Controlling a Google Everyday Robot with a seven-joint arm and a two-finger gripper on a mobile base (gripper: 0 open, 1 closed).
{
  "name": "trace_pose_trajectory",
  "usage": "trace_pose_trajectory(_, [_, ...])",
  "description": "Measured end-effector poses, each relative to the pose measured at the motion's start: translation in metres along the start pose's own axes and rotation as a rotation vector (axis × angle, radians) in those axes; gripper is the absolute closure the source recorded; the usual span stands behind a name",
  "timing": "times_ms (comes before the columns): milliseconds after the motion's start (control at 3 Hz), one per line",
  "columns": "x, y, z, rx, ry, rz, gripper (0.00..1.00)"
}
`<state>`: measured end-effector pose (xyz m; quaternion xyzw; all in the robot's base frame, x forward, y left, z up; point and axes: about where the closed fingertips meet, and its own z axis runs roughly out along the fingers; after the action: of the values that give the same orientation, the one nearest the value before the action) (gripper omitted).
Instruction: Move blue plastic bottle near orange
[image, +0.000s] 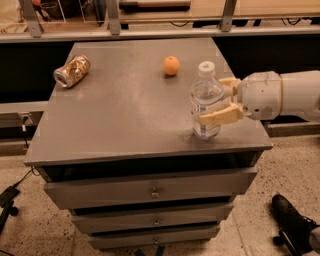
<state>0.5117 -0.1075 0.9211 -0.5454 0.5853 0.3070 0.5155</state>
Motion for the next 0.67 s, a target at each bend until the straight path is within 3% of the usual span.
trace_pose_trajectory(667, [-0.015,-0.081,-0.006,0.153,-0.008,-0.035,1.00])
